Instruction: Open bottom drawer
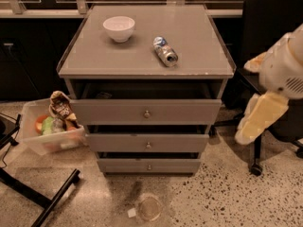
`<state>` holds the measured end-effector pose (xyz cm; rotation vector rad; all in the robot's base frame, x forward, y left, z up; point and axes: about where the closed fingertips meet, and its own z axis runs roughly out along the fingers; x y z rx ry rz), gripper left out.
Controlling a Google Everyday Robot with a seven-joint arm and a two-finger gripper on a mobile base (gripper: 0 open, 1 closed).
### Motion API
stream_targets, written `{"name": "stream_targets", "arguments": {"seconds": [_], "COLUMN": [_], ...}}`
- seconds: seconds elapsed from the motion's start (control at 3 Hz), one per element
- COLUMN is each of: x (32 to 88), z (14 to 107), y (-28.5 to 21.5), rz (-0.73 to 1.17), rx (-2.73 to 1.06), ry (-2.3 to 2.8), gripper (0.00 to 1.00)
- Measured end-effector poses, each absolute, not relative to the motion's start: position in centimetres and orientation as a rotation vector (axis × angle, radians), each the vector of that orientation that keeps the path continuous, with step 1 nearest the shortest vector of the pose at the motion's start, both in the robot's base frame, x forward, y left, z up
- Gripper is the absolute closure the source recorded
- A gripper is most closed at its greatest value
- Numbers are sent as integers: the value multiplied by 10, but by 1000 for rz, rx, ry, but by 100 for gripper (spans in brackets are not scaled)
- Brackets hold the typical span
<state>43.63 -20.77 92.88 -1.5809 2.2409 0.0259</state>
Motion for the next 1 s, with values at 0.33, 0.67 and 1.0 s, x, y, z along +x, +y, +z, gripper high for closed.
{"name": "stream_targets", "arguments": {"seconds": [0.33, 0.67, 1.0], "x": [445, 443, 445], "z": [891, 889, 837], "y": [-194, -191, -191], "rz": [99, 90, 168], "rx": [-1468, -1465, -1431], "ry": [2206, 2203, 2231], "gripper": [0, 0, 0]}}
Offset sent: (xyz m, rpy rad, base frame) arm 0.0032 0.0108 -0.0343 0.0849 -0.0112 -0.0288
